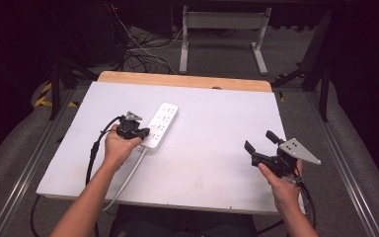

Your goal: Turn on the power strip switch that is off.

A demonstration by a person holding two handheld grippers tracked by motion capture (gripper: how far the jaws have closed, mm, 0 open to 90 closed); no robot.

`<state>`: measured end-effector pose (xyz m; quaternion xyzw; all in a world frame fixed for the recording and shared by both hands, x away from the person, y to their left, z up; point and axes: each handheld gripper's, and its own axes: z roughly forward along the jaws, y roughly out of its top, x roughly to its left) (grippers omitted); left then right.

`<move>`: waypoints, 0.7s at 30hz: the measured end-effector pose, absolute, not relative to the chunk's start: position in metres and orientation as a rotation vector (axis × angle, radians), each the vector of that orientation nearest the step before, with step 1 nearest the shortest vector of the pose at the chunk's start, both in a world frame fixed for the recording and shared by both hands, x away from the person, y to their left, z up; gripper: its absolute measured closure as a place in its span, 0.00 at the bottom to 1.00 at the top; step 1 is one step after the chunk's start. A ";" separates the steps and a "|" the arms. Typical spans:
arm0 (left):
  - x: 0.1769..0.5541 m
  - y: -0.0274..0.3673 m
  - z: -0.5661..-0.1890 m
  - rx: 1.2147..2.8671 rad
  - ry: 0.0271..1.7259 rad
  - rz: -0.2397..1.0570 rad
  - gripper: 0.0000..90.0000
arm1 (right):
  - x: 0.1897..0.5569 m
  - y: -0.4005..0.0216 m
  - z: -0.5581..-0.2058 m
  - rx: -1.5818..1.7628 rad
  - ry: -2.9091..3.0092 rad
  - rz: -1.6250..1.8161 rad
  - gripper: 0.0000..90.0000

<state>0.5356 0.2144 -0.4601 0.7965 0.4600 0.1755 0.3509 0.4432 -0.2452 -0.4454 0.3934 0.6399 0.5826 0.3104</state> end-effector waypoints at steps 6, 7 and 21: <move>0.536 0.220 -0.463 2.003 1.187 0.473 1.00 | 0.443 -0.246 -0.445 1.035 1.691 1.536 0.13; 0.536 0.221 -0.463 1.995 1.176 0.479 1.00 | 0.443 -0.246 -0.445 1.035 1.691 1.538 0.13; 0.498 0.255 -0.422 1.643 1.123 0.639 1.00 | 0.442 -0.247 -0.444 1.034 1.681 1.547 0.13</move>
